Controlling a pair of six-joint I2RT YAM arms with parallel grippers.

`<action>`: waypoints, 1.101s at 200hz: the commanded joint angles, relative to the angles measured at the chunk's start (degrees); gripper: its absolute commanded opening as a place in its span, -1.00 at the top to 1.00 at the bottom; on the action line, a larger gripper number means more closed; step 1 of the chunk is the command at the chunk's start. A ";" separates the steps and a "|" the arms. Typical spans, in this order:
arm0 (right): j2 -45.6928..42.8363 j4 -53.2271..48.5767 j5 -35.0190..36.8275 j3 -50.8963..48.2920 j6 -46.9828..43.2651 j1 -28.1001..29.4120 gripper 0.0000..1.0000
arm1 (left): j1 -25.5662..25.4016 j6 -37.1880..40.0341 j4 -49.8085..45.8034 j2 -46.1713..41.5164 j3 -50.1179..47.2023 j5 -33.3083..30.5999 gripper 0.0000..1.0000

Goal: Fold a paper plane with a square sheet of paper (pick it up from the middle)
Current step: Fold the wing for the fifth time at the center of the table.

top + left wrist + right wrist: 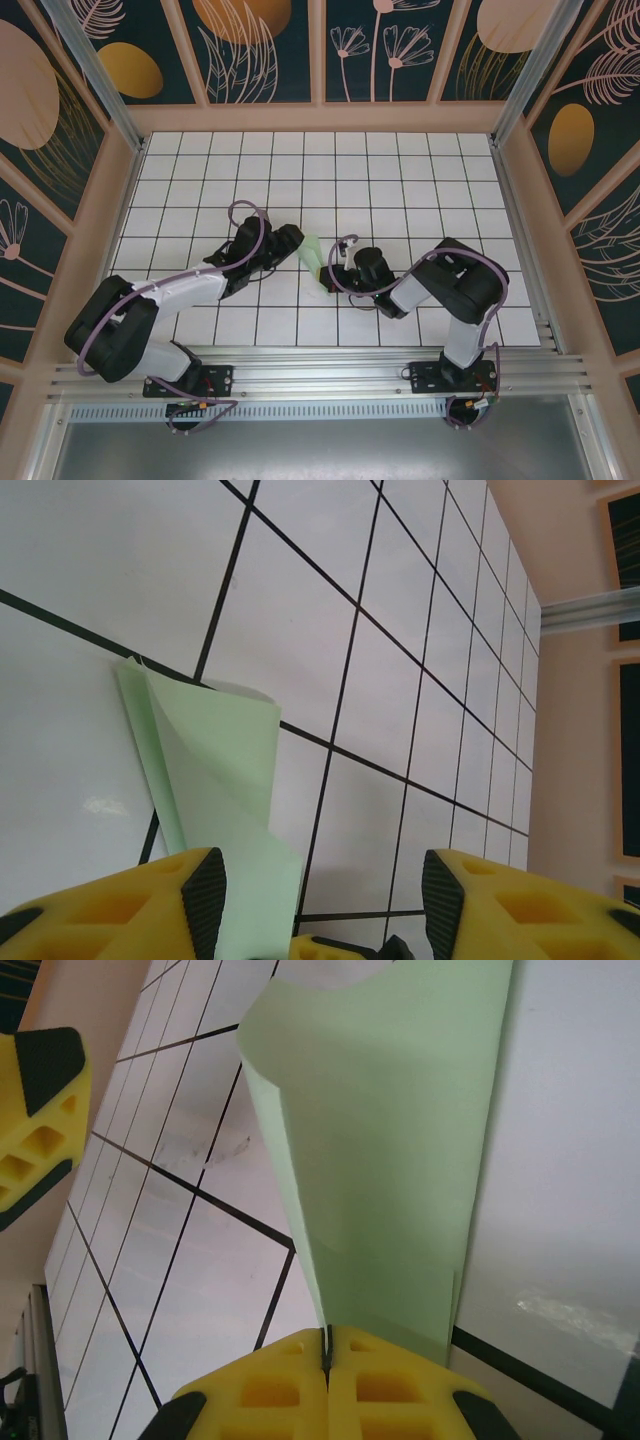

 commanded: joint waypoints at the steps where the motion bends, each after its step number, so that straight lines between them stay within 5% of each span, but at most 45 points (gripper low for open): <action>1: 1.52 0.94 -2.61 0.01 4.05 -0.87 1.00 | -0.10 -0.66 4.03 1.34 -0.87 2.37 -0.14; 168: 4.43 5.98 -4.89 -2.83 11.05 -2.54 1.00 | -0.14 -4.78 12.10 7.73 -0.46 7.42 -0.05; 209: 3.43 7.31 -5.52 -3.52 6.81 -2.57 1.00 | -0.03 -1.34 2.45 5.85 2.03 0.69 -0.20; 220: 2.12 7.09 -4.62 -4.31 4.36 -2.54 1.00 | 0.05 -0.26 -3.77 6.63 4.68 -0.68 -0.38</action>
